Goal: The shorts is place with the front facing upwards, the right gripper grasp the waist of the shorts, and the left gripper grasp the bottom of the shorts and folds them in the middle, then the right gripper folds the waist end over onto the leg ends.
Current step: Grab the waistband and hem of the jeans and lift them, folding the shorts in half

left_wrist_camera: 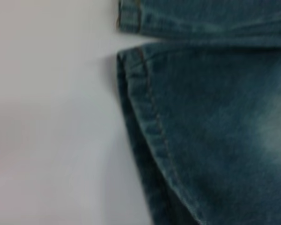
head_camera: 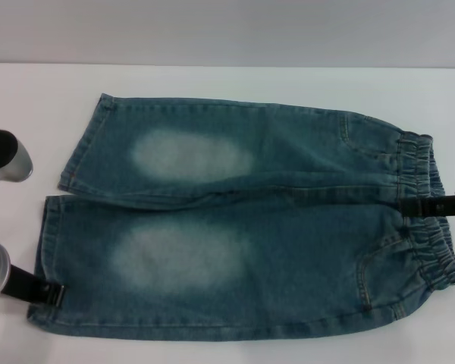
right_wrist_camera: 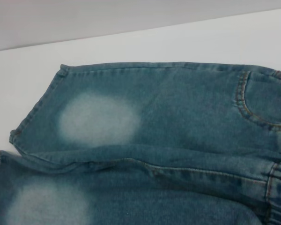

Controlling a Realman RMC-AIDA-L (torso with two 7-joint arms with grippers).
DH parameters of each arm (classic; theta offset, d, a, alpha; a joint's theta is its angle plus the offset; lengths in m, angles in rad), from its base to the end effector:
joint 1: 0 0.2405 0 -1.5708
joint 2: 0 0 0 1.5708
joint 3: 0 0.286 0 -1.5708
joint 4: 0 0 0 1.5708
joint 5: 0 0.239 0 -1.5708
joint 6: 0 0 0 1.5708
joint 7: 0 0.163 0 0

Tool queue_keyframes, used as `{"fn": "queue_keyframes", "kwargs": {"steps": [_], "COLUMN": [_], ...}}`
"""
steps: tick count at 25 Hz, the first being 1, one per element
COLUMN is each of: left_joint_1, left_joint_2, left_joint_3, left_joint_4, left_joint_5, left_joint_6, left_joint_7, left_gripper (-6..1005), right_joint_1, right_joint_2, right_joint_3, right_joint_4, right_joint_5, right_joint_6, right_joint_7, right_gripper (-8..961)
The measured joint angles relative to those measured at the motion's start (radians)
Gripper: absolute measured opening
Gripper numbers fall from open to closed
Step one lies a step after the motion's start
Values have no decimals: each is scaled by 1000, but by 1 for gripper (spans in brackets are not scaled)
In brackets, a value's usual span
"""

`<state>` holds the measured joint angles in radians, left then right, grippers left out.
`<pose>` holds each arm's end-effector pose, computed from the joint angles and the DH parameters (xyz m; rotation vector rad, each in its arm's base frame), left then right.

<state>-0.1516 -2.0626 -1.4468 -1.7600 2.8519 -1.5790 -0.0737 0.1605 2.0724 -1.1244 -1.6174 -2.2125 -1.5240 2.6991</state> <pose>-0.2687 0.2990 -0.0153 -1.9693 -1.4414 0.5570 0.2723 0.3304 0.0535 -2.2382 1.4849 0.1997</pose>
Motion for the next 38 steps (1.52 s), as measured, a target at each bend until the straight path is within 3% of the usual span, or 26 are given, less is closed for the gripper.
{"fn": "queue_keyframes", "kwargs": {"steps": [6, 13, 19, 38], "left_joint_1": [-2, -9, -11, -29], "left_joint_2": [-1, -1, 0, 1], "left_joint_3": [1, 17, 21, 39], "left_joint_4": [-42, -54, -54, -51], "left_joint_5": [0, 0, 1, 1], "left_joint_6": [-19, -27, -27, -24], "left_joint_7": [-3, -7, -5, 2], "left_gripper": [2, 3, 5, 8], "right_joint_1": [-9, -13, -13, -5], "right_joint_2": [0, 0, 1, 2], "right_joint_3": [21, 55, 59, 46], "right_joint_4": [4, 36, 87, 200], "right_joint_5": [0, -11, -112, -120], "right_joint_6": [-10, -41, -45, 5], "right_joint_7": [-4, -1, 1, -18], "right_gripper": [820, 819, 808, 775]}}
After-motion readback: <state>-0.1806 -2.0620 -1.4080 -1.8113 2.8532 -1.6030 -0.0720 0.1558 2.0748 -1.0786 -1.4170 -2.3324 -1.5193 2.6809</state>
